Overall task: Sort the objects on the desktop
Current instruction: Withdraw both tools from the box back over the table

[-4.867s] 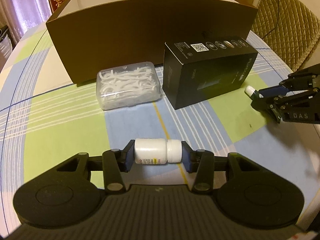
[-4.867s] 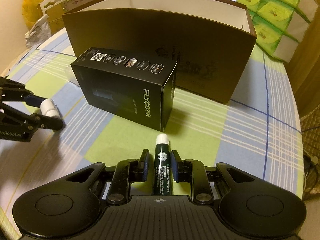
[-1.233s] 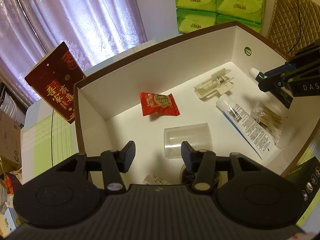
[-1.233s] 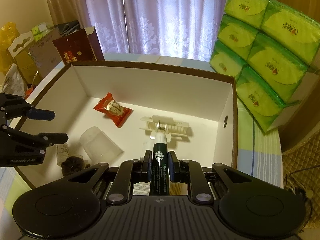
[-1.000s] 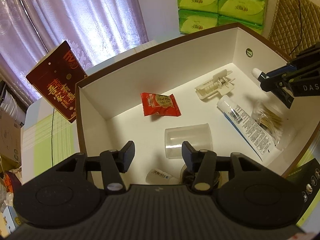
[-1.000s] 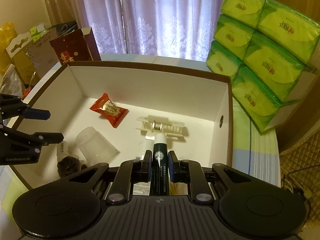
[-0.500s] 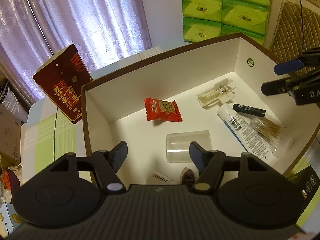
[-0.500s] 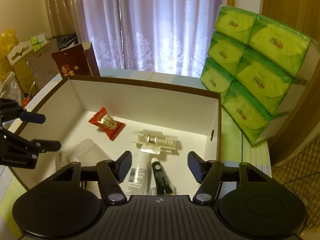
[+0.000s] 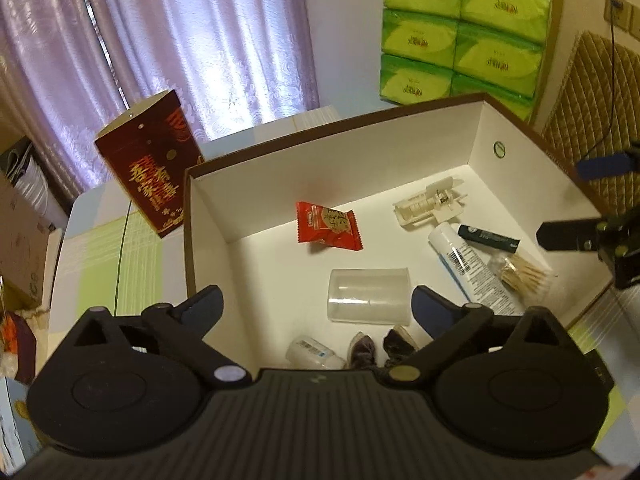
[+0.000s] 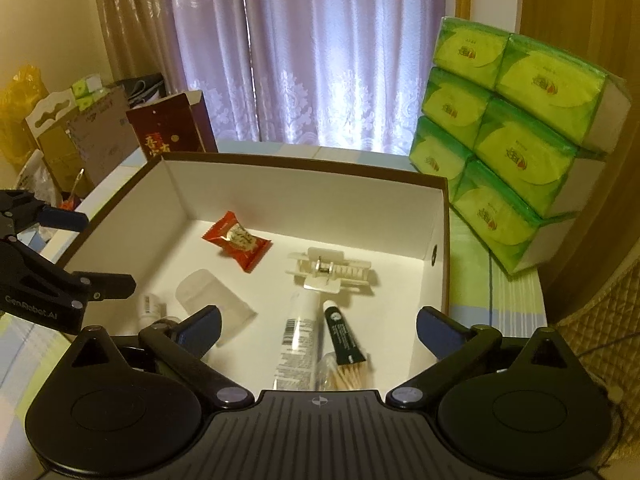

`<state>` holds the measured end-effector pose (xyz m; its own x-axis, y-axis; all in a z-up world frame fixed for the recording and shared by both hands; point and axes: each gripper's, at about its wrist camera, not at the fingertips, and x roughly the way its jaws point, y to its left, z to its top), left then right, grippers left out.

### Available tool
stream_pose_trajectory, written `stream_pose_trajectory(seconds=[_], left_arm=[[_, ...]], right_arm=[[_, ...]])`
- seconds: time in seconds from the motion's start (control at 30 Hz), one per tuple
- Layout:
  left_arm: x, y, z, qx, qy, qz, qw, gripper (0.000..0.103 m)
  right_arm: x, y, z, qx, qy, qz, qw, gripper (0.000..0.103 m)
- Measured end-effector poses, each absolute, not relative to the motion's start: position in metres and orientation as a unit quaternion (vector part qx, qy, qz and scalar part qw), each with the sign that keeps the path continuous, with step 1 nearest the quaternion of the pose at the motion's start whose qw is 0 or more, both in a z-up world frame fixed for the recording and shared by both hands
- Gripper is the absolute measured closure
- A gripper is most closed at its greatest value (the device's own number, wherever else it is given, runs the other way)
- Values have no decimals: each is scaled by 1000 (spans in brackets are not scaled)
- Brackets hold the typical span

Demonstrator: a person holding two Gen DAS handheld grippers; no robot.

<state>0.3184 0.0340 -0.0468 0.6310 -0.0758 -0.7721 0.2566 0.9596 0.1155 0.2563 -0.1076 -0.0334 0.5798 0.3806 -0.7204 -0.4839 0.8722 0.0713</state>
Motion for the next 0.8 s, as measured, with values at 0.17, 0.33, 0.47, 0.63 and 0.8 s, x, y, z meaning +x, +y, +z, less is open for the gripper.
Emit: stream_pose_trajectory(seconds=[0.17, 0.33, 0.47, 0.63, 0.8], left_arm=[[306, 36, -38, 93, 421, -75, 899, 4], [293, 38, -28, 78, 417, -59, 903, 4], [282, 41, -21, 62, 415, -47, 906, 4], [268, 45, -15, 47, 417, -27, 907, 3], [253, 47, -11, 39, 418, -14, 907, 3]], right_arm=[[246, -109, -26, -56, 386, 239, 889, 2], [236, -110, -21, -53, 388, 230, 891, 2], [225, -112, -18, -48, 388, 224, 893, 2], [212, -114, -15, -44, 391, 217, 894, 2], [197, -115, -10, -37, 391, 217, 894, 2]])
